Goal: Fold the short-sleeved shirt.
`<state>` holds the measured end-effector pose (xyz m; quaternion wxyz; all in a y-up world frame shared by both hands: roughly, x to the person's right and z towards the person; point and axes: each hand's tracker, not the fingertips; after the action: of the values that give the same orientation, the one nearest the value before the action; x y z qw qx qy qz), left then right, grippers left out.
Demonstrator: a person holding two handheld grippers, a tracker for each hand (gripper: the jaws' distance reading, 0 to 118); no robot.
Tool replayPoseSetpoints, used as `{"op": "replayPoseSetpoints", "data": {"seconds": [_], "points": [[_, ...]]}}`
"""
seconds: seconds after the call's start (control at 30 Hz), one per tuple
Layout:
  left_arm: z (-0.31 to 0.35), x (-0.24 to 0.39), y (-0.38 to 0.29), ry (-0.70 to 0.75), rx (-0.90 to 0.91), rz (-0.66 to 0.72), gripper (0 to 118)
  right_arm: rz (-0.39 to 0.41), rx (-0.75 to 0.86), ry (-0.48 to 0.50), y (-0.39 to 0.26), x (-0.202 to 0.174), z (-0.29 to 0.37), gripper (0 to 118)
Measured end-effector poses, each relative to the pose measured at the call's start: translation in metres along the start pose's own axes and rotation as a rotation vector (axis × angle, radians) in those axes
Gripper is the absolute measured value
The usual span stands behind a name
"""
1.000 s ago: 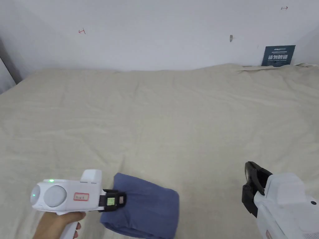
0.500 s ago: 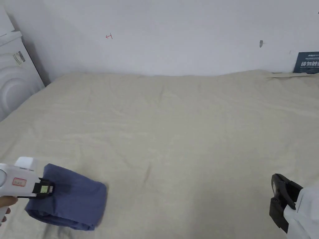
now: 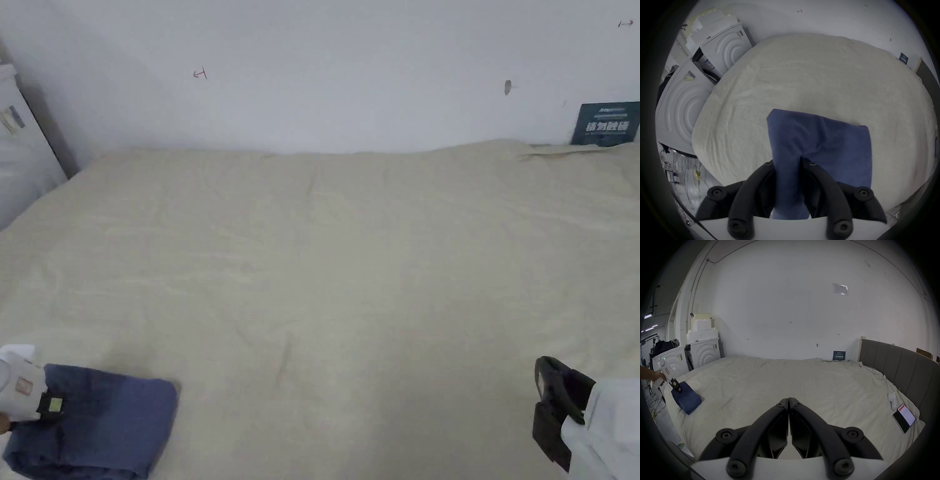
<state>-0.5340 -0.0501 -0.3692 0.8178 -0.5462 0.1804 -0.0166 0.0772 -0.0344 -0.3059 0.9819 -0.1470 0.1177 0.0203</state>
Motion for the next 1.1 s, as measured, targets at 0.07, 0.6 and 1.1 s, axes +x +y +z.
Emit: {"op": "replayPoseSetpoints", "data": {"seconds": [0.07, 0.6, 1.1], "points": [[-0.002, 0.000, -0.001, 0.058, 0.006, 0.006, 52, -0.004, 0.000, -0.004, 0.000, 0.003, 0.000, 0], [0.090, 0.019, -0.020, 0.125, 0.445, 0.110, 113, 0.015, 0.062, -0.020, 0.027, 0.016, 0.020, 0], [0.233, 0.101, -0.057, -0.044, 1.011, 0.196, 118, 0.045, 0.188, -0.038, 0.066, 0.029, 0.042, 0]]}}
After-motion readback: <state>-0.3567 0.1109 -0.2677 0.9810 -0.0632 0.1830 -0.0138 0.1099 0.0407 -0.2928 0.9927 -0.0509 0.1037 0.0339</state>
